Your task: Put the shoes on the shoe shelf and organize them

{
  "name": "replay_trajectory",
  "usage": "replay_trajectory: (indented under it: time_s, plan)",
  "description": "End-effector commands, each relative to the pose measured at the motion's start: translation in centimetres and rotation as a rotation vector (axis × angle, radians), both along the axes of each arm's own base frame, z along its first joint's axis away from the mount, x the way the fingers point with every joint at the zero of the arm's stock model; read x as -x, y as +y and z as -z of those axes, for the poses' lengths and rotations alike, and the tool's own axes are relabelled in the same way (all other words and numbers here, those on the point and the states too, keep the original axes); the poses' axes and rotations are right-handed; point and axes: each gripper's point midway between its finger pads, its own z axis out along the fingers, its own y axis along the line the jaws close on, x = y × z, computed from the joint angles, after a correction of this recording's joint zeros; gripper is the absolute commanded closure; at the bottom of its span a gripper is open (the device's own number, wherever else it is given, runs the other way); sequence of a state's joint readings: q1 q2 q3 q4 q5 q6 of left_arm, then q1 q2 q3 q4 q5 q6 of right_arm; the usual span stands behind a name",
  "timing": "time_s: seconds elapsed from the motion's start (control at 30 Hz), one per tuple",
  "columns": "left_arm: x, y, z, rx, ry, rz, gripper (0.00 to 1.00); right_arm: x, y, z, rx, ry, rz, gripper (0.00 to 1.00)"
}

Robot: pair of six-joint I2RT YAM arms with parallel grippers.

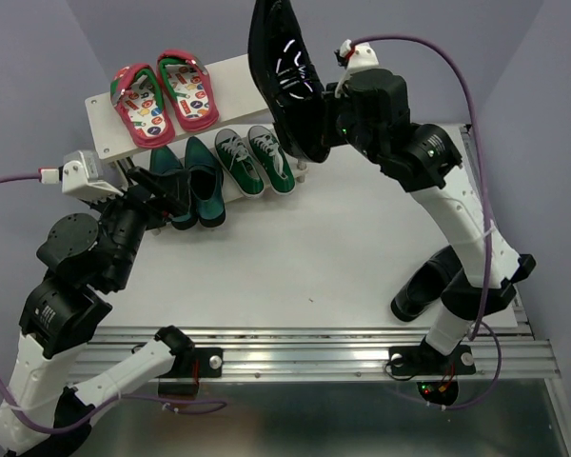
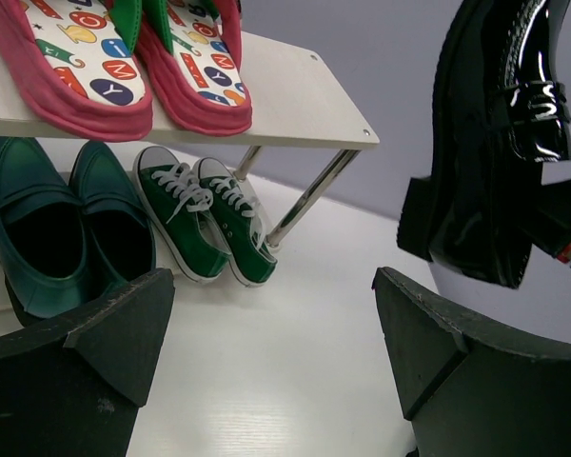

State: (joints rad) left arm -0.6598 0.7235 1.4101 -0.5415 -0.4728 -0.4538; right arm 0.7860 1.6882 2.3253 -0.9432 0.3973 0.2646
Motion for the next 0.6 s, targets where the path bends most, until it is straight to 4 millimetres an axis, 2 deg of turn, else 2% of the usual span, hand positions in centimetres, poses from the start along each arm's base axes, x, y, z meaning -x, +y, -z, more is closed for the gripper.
replay_trajectory:
  time_s: [0.0, 0.1, 0.17, 0.47, 0.57]
  plan:
    - [0.9, 0.9, -1.0, 0.041, -0.025, -0.013, 0.03, -1.8, 2.8, -9.2, -0.191, -0.299, -0.064, 0.99]
    - [0.8, 0.7, -0.3, 0.030, 0.000, -0.010, 0.03, -3.4, 4.4, -9.5, -0.217, -0.331, -0.061, 0.99]
    - [0.8, 0.7, -0.1, 0.030, 0.010, -0.010, 0.03, -4.9, 5.5, -8.8, -0.220, -0.334, -0.046, 0.99]
    - [1.1, 0.9, 0.1, 0.036, 0.009, -0.007, 0.03, -7.6, 6.4, -10.1, -0.294, -0.419, 0.035, 0.99]
    - [1.2, 0.9, 0.1, 0.037, 0.007, -0.005, 0.03, -8.5, 6.7, -9.3, -0.291, -0.415, 0.062, 0.99]
